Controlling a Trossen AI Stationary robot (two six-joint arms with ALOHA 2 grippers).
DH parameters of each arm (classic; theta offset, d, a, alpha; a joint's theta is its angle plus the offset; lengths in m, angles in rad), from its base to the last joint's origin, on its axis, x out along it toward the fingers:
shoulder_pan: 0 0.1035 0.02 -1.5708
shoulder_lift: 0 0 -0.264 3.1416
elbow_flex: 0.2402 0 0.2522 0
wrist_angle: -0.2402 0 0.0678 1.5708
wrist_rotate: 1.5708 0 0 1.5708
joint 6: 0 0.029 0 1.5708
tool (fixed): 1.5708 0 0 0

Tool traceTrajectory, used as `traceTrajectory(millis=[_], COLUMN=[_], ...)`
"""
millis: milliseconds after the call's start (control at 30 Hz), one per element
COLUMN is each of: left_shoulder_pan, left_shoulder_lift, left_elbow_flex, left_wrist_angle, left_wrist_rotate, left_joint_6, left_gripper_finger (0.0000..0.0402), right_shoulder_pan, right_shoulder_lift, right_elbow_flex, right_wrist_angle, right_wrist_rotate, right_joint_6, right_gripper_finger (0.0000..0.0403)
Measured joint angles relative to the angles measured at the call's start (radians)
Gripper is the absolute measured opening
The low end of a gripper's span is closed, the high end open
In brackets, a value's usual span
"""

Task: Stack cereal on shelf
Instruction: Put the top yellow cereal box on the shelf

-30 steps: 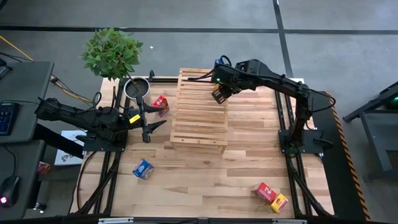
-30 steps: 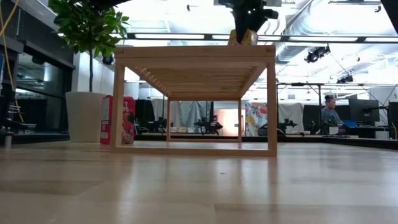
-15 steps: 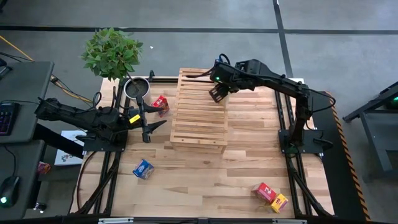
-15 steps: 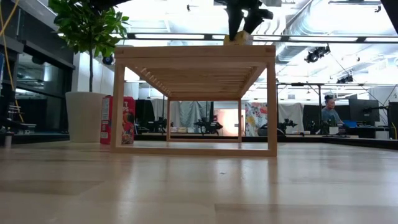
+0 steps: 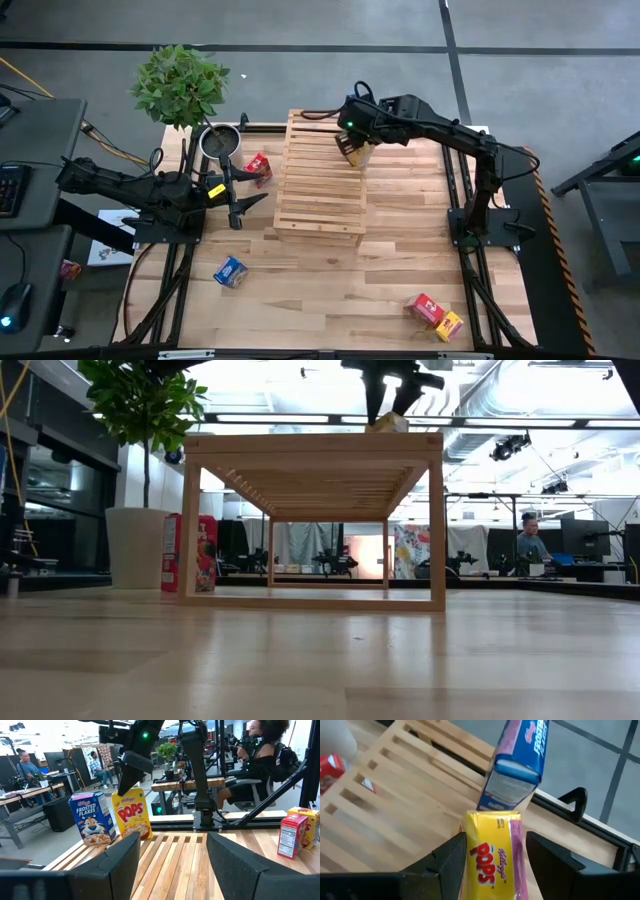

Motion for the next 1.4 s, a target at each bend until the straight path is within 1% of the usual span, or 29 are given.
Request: traceTrajectory(millis=[267, 500, 600, 700, 800, 833, 867, 900, 967, 1000, 1033, 1067, 1167, 1233, 1333, 1400], left_shoulder_pan=[0.0, 0.0, 0.0, 0.0, 0.0, 0.0, 0.0, 0.0, 0.0, 0.0, 0.0, 0.0, 0.0, 0.0, 0.0, 0.0], left_shoulder_lift=[0.0, 0.0, 0.0, 0.0, 0.0, 0.0, 0.0, 0.0, 0.0, 0.0, 0.0, 0.0, 0.0, 0.0, 0.0, 0.0], left_elbow_flex=[0.0, 0.0, 0.0, 0.0, 0.0, 0.0, 0.0, 0.0, 0.0, 0.0, 0.0, 0.0, 0.0, 0.0, 0.0, 0.0], left_wrist_angle=[0.0, -0.001, -0.013, -0.016, -0.016, -0.016, -0.016, -0.016, -0.016, -0.016, -0.018, -0.02, -0.022, -0.021, -0.021, -0.021], left_wrist_rotate=[0.0, 0.0, 0.0, 0.0, 0.0, 0.0, 0.0, 0.0, 0.0, 0.0, 0.0, 0.0, 0.0, 0.0, 0.0, 0.0], left_joint_6=[0.0, 0.0, 0.0, 0.0, 0.0, 0.0, 0.0, 0.0, 0.0, 0.0, 0.0, -0.004, -0.01, -0.009, -0.009, -0.008], left_gripper_finger=[0.0221, 0.0221, 0.0221, 0.0221, 0.0221, 0.0221, 0.0221, 0.0221, 0.0221, 0.0221, 0.0221, 0.0221, 0.0221, 0.0221, 0.0221, 0.0221], right_shoulder_pan=[0.0, 0.005, 0.027, 0.077, 0.14, 0.163, 0.187, 0.212, 0.255, 0.275, 0.291, 0.303, 0.316, 0.311, 0.279, 0.249], right_shoulder_lift=[0.0, -0.013, -0.033, -0.059, -0.083, -0.087, -0.09, -0.1, -0.129, -0.139, -0.151, -0.159, -0.211, -0.266, -0.351, -0.415], right_elbow_flex=[0.0, 0.0, 0.0, 0.0, 0.0, 0.0, -0.003, -0.024, -0.09, -0.124, -0.167, -0.217, -0.402, -0.532, -0.731, -0.855], right_wrist_angle=[0.076, 0.12, 0.099, 0.053, -0.062, -0.115, -0.132, -0.112, -0.098, -0.091, -0.104, -0.119, -0.089, -0.046, 0.143, 0.314], right_wrist_rotate=[0.002, 0.089, 0.09, 0.085, 0.095, 0.106, 0.111, 0.111, 0.069, 0.067, 0.07, 0.087, 0.161, 0.221, 0.313, 0.359], right_joint_6=[-0.011, -0.139, -0.204, -0.239, -0.206, -0.174, -0.144, -0.136, -0.14, -0.129, -0.103, -0.073, -0.012, 0.029, 0.055, 0.036], right_gripper_finger=[0.0197, 0.0197, 0.0197, 0.0195, 0.0175, 0.0162, 0.0145, 0.0125, 0.0074, 0.0044, 0.0023, 0.0013, 0.002, 0.001, 0.0004, 0.0003])
